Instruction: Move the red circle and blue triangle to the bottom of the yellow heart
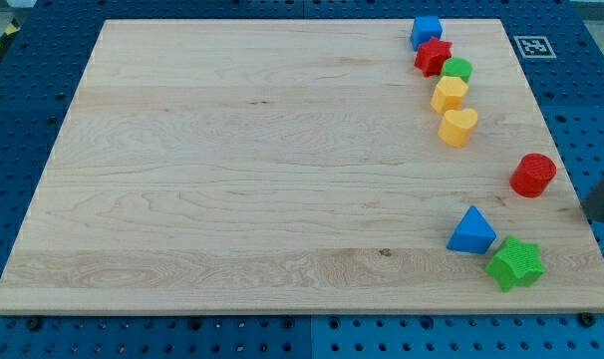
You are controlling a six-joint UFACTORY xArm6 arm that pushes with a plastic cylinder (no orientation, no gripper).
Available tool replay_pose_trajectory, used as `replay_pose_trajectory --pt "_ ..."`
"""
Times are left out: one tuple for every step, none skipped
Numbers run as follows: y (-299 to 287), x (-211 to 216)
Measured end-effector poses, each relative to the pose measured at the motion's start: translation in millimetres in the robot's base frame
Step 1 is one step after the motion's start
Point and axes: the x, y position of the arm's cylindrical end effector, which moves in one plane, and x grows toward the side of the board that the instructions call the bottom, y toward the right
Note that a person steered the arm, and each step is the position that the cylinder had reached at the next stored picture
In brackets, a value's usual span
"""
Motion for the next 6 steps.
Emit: replay_pose_trajectory --pt "9 -4" --pt "-9 -14" --pt "-37 -27" --pt "-71 -34" --pt "-93 -41" --pt "-100 -47"
